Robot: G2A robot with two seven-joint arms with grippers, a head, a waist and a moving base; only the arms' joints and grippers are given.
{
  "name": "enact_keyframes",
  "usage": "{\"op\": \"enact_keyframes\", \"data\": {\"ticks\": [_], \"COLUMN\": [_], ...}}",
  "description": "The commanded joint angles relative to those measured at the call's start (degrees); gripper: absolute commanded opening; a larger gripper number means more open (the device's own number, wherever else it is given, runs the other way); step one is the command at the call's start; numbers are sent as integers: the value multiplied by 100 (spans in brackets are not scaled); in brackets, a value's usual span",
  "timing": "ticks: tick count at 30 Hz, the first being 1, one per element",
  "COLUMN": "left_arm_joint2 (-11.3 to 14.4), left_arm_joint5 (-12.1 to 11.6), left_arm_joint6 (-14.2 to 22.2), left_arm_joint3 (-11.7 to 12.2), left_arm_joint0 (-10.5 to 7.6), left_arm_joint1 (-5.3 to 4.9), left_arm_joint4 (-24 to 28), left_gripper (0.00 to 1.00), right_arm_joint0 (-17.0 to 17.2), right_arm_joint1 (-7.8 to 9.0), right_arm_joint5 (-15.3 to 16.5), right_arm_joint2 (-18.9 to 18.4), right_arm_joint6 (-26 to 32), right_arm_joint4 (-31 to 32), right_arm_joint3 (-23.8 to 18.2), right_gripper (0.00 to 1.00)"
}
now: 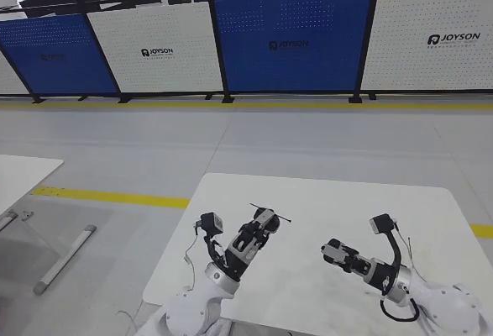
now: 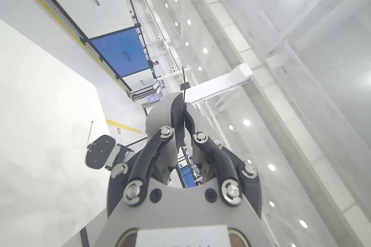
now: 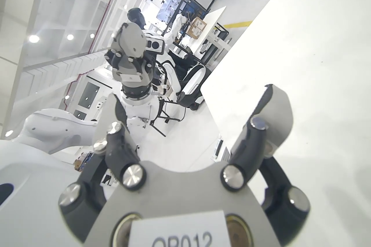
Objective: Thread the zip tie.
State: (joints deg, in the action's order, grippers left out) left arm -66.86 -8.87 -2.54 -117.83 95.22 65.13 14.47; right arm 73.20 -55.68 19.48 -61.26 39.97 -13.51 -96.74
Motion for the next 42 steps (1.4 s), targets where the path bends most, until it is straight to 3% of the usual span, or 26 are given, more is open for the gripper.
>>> {"op": "enact_keyframes", "data": {"ticks": [1,5,8,11,13,16,20,24,28,31,33,36,42], "left_arm_joint2": [128,479,787,1038,1105,1129,987,708,358,169,90,68,223], "left_arm_joint5": [236,645,781,775,780,771,657,516,332,310,315,434,644], "left_arm_joint6": [33,-32,-203,-301,-329,-374,-406,-413,-364,-284,-224,-158,-203], "left_arm_joint3": [384,1218,1829,2153,2221,2096,1594,871,148,-95,-150,29,829], "left_arm_joint0": [-125,-512,-795,-1000,-1071,-1097,-947,-645,-229,-23,72,71,-219], "left_arm_joint1": [24,105,184,265,294,319,299,238,171,140,129,132,186], "left_arm_joint4": [-19,-151,-368,-391,-389,-387,-462,-663,-776,-793,-785,-770,-851], "left_gripper": [0,0,0,0,0,0,0,0,0,0,0,0,0], "right_arm_joint0": [0,0,0,0,0,0,0,0,0,0,0,0,0], "right_arm_joint1": [0,0,0,0,0,0,0,0,0,0,0,0,0], "right_arm_joint5": [0,0,0,0,0,0,0,0,0,0,0,0,0], "right_arm_joint2": [0,0,0,0,0,0,0,0,0,0,0,0,0], "right_arm_joint6": [0,0,0,0,0,0,0,0,0,0,0,0,0], "right_arm_joint4": [0,0,0,0,0,0,0,0,0,0,0,0,0], "right_arm_joint3": [0,0,0,0,0,0,0,0,0,0,0,0,0], "right_gripper": [100,100,100,100,100,100,100,100,100,100,100,100,100]}}
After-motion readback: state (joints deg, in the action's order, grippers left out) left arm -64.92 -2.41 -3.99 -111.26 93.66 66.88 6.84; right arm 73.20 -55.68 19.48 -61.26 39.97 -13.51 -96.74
